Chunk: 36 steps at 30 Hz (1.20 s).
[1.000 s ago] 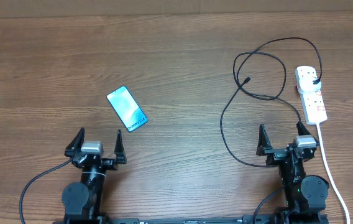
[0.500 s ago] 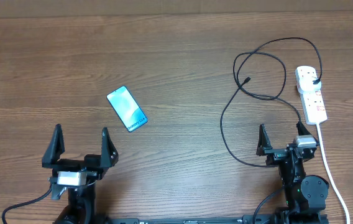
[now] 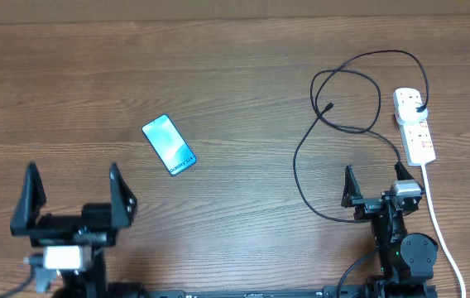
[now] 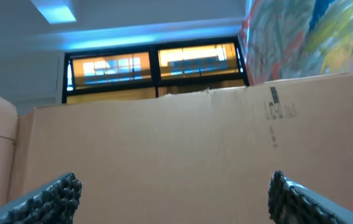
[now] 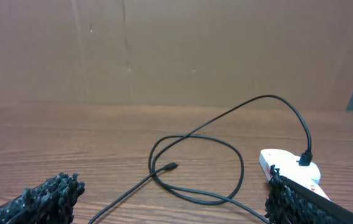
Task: Plug charger to phone and switch on socket
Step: 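Move the left gripper over the white phone and lower it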
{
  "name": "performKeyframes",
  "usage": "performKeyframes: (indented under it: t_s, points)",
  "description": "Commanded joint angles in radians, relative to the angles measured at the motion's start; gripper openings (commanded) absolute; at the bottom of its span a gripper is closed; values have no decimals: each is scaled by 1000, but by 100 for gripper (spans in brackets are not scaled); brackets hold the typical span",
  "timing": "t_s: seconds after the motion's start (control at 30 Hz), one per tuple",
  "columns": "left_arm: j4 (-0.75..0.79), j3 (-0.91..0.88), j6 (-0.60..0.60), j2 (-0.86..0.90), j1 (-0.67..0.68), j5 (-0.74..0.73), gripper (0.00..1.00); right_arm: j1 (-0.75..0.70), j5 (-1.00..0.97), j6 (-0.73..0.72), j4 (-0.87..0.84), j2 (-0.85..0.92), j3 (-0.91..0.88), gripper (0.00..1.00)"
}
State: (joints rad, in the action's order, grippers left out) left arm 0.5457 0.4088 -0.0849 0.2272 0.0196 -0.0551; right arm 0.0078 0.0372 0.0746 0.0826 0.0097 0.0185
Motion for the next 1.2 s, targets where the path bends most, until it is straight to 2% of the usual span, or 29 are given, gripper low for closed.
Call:
performKeyframes:
  t_s: [0.0, 0.13, 0.23, 0.43, 0.47, 0.67, 0.73, 0.87, 1.17]
  points:
    - [-20, 161, -24, 186, 1, -1, 100, -3, 2, 2, -2, -6, -11, 100]
    - [-171, 372, -23, 399, 1, -24, 100, -3, 2, 2, -2, -6, -11, 100]
    - [-389, 560, -8, 562, 1, -23, 100, -3, 2, 2, -2, -6, -11, 100]
    - [-967, 909, 135, 838, 1, -24, 100, -3, 2, 2, -2, -6, -11, 100]
    - [-1121, 951, 203, 885, 1, -35, 100, -3, 2, 2, -2, -6, -11, 100]
    - [-1350, 952, 246, 908, 1, -200, 100, -3, 2, 2, -2, -6, -11, 100]
    - [-1500, 952, 250, 914, 1, -314, 100, -3, 2, 2, -2, -6, -11, 100]
    - [-1571, 951, 251, 924, 1, -331, 100, -3, 2, 2, -2, -6, -11, 100]
    - [-1558, 951, 304, 927, 1, -365, 100, -3, 2, 2, -2, -6, -11, 100]
